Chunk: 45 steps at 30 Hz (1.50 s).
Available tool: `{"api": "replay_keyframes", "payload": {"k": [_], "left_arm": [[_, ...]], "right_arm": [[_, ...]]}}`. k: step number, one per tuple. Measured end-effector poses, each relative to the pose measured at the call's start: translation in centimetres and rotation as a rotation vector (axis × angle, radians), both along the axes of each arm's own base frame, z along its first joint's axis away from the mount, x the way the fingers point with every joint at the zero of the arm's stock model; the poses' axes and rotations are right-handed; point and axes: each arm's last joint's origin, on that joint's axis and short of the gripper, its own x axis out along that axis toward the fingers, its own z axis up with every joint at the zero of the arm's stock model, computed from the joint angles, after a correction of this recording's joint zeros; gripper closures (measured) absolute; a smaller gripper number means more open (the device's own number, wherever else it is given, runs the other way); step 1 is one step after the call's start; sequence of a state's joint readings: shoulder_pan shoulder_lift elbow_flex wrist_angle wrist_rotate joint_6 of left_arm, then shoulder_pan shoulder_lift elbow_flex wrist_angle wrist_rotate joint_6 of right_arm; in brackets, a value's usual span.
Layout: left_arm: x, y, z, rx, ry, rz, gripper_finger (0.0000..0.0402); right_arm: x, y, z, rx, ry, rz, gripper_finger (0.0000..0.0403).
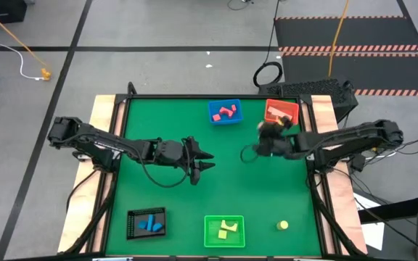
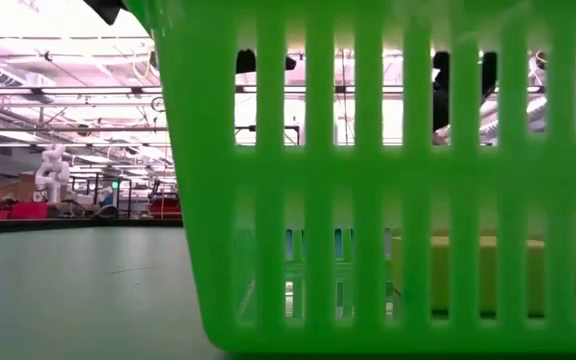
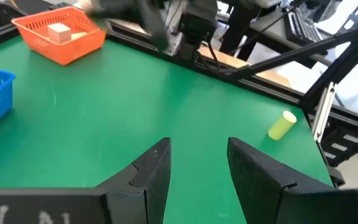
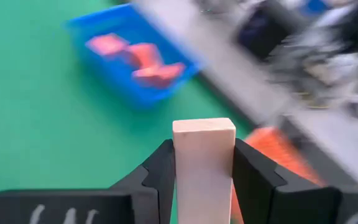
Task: Sort & place blocks by color
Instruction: Put the brown block into the orange bin, then put the green block into the green bin
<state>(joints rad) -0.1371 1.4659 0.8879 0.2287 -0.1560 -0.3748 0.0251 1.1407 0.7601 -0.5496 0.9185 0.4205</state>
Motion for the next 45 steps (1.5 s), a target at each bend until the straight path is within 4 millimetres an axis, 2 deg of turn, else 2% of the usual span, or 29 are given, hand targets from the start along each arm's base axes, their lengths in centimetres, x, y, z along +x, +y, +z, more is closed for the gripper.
{"api": "replay_keyframes", "payload": {"k": [3,7,13,19,24,32,38,45], "left_arm": [[-0.1,0.0,-0.2,0.002,0.020,-0.001,0.0243],[-0.1,0.0,-0.2,-0.001,0.024,0.001,0.0243],[-0.1,0.0,-0.2,-0.011,0.024,0.004,0.0243],[-0.1,0.0,-0.2,-0.022,0.024,0.008,0.0243],[-0.1,0.0,-0.2,-0.022,0.024,0.008,0.0243],[-0.1,-0.1,-0.3,-0.040,0.026,0.014,0.0243],[-0.1,-0.1,-0.4,-0.048,0.038,0.018,0.0243],[-0.2,-0.1,-0.4,-0.069,0.040,0.026,0.0243]], "right_arm": [[-0.7,-2.4,0.6,-0.090,0.022,-0.134,0.0294],[-1.6,-5.7,0.5,-0.098,0.044,-0.303,0.0287],[-3.1,-9.9,-0.5,0.050,0.054,-0.443,0.0285],[-4.3,-12.3,-1.1,0.129,0.045,-0.524,0.0285],[-4.6,-13.0,-2.3,0.148,0.015,-0.497,0.0283],[-5.3,-12.5,-4.7,0.136,0.016,-0.484,0.0275],[-5.4,-12.1,-5.4,0.199,0.014,-0.441,0.0233],[-5.4,-12.1,-4.7,0.156,0.041,-0.373,0.0184]]}}
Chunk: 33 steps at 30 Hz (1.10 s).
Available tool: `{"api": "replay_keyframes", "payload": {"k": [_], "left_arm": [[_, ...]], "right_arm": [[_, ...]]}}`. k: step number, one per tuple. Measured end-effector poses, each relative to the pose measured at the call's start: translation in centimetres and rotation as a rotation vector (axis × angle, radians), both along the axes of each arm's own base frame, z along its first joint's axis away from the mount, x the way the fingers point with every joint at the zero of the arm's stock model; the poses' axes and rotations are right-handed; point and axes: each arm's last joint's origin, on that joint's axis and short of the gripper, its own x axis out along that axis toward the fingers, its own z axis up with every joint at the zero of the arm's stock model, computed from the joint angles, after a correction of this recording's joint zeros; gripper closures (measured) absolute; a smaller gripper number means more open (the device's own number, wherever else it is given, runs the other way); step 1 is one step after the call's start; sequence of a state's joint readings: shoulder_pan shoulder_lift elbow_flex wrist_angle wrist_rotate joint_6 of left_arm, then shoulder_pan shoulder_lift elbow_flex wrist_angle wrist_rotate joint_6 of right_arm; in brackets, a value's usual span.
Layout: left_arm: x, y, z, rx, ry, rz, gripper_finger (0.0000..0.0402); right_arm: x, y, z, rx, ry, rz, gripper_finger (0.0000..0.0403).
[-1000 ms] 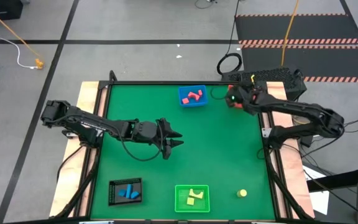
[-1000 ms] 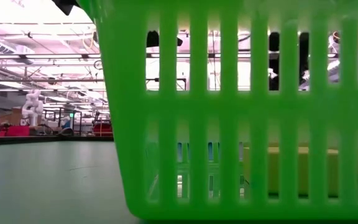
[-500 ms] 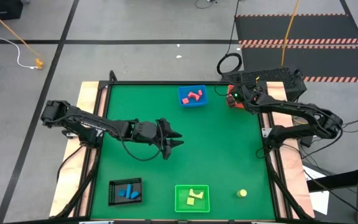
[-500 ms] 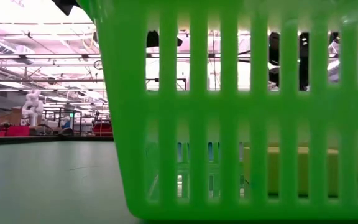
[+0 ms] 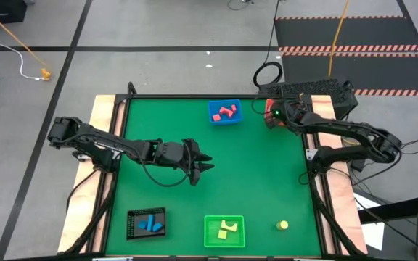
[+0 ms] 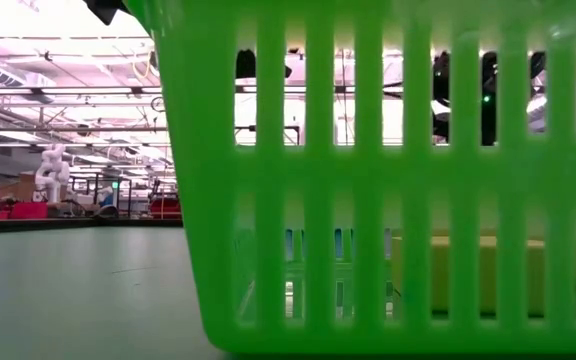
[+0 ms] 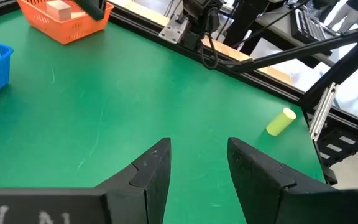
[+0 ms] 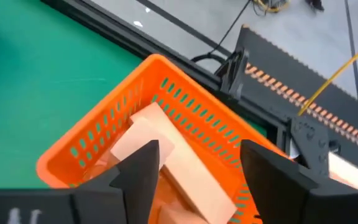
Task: Sort & place blocks by color
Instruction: Put the green block into the green bin
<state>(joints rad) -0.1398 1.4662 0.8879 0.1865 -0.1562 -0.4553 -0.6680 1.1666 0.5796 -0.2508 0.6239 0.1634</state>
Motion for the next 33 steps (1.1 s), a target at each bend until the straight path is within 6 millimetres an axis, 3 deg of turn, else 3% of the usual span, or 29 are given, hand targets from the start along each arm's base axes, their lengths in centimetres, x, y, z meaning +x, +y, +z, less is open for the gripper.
{"api": "replay_keyframes", "payload": {"k": [4,8,14,19,24,33], "left_arm": [[0.0,0.0,0.0,-0.010,0.003,0.004,0.0243],[0.0,0.0,0.0,-0.010,0.003,0.006,0.0243],[0.0,0.4,0.0,-0.013,0.002,0.020,0.0243],[0.1,0.7,0.0,-0.016,0.002,0.029,0.0243],[0.1,0.7,0.0,-0.018,0.002,0.031,0.0243],[0.1,0.7,0.0,-0.044,-0.003,0.044,0.0243]], "right_arm": [[-0.2,0.7,1.4,-0.046,-0.043,0.034,0.0176],[-0.4,2.0,3.2,-0.040,-0.228,0.115,0.0181],[-0.2,4.5,5.3,0.182,-0.633,0.326,0.0192],[1.2,7.6,6.4,0.391,-0.799,0.623,0.0192],[3.1,12.1,6.8,0.479,-0.822,0.893,0.0192],[4.9,19.8,4.1,0.674,-0.661,1.053,0.0192]]}}
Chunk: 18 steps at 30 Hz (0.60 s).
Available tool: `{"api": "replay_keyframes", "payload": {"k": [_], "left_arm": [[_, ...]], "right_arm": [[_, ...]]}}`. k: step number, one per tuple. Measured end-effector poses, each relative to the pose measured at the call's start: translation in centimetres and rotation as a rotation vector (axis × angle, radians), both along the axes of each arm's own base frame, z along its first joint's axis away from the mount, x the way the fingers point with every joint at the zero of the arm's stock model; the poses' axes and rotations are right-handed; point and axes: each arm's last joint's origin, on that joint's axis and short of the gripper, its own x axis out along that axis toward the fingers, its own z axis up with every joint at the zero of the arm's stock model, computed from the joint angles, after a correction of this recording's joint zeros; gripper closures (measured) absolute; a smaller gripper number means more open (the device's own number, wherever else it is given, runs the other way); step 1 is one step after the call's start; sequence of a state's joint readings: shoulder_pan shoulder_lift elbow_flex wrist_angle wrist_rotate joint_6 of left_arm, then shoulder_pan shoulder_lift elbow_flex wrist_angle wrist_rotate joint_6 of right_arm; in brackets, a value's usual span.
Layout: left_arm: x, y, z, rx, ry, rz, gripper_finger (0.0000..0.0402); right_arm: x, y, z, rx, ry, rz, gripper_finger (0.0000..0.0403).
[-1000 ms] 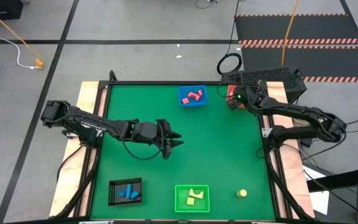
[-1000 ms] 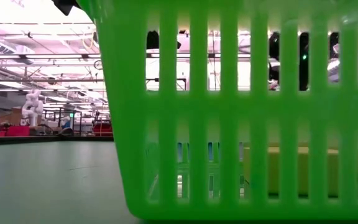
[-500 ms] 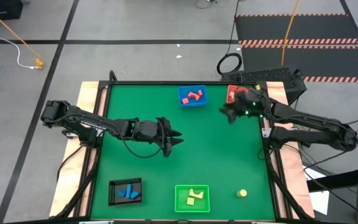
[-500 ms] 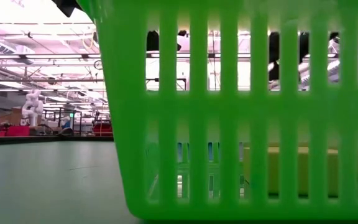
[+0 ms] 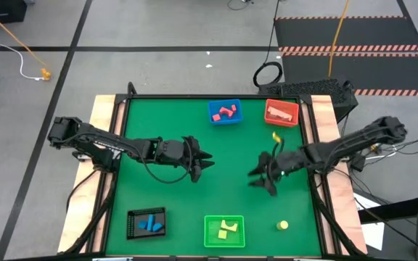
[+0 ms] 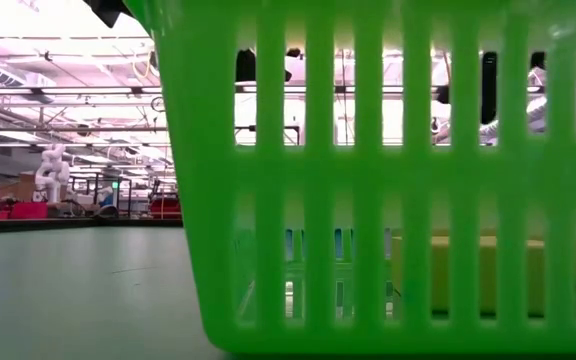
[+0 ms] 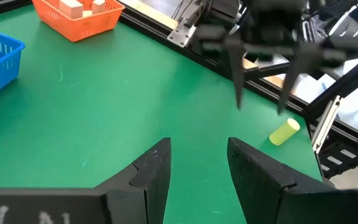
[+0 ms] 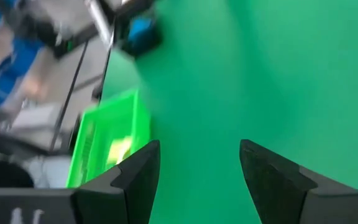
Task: Sort & place blocks by color
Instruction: Put the green block into the green bin
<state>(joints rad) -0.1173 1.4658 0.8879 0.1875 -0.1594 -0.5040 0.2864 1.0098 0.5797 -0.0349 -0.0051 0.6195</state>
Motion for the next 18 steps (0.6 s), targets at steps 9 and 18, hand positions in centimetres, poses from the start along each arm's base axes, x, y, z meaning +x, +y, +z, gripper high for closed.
{"api": "replay_keyframes", "payload": {"k": [9,18], "left_arm": [[0.0,0.0,0.0,-0.004,0.000,0.007,0.0243],[0.0,0.2,0.0,0.010,0.002,0.046,0.0243]], "right_arm": [[-0.9,4.3,-2.0,0.187,0.215,0.088,0.0192],[-3.3,6.2,-3.1,0.217,0.450,0.228,0.0192]]}}
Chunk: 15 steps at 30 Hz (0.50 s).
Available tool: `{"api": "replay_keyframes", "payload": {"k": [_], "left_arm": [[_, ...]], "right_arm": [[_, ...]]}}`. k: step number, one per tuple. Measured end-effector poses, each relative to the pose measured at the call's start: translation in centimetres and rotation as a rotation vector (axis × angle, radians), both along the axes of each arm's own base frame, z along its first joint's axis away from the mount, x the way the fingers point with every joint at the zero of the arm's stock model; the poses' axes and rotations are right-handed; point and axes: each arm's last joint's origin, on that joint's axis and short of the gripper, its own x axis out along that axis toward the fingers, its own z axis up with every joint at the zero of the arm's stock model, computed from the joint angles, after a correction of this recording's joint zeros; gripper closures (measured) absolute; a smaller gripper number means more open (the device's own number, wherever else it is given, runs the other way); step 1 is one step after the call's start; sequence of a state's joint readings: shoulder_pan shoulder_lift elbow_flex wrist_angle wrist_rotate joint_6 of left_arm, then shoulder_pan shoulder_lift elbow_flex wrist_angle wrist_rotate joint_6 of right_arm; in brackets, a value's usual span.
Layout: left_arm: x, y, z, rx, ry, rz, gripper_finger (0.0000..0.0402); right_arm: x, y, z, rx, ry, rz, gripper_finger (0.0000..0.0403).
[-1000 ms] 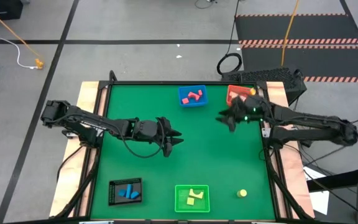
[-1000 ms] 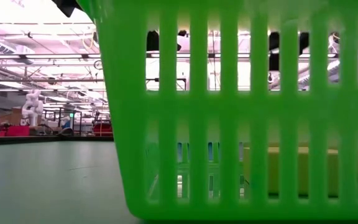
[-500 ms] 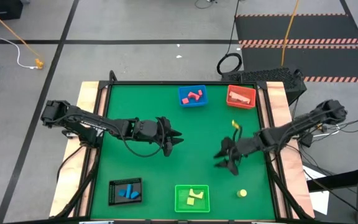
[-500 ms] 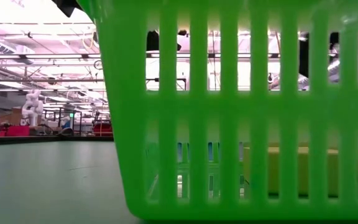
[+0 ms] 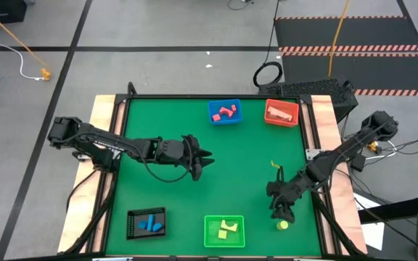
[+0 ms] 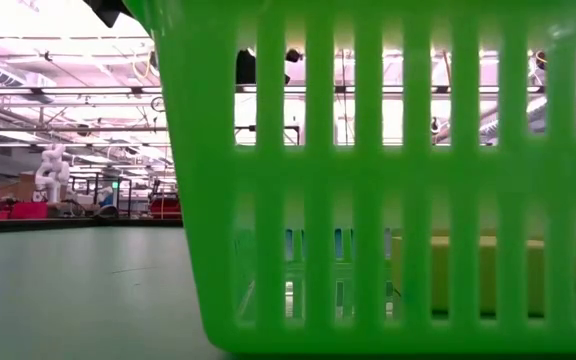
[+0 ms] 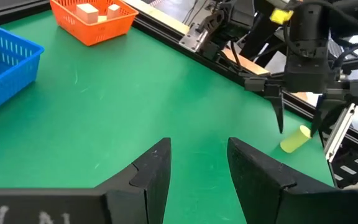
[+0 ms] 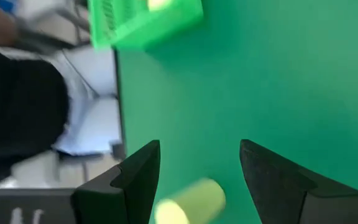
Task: Sort & place blocks by color
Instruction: Put the green block into the green bin
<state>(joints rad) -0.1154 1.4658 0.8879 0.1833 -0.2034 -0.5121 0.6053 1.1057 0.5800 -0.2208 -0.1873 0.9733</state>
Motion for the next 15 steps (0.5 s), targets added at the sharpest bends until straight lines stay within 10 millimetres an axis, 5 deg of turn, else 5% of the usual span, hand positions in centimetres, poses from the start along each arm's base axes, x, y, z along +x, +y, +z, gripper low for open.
{"api": "replay_keyframes", "payload": {"k": [9,15], "left_arm": [[0.0,-0.3,0.0,-0.002,0.000,-0.009,0.0243],[0.0,-0.3,0.0,-0.013,-0.002,-0.004,0.0243]], "right_arm": [[-0.4,0.6,0.1,-0.047,-0.070,0.106,0.0192],[0.9,0.6,1.1,-0.083,-0.270,-0.058,0.0192]]}}
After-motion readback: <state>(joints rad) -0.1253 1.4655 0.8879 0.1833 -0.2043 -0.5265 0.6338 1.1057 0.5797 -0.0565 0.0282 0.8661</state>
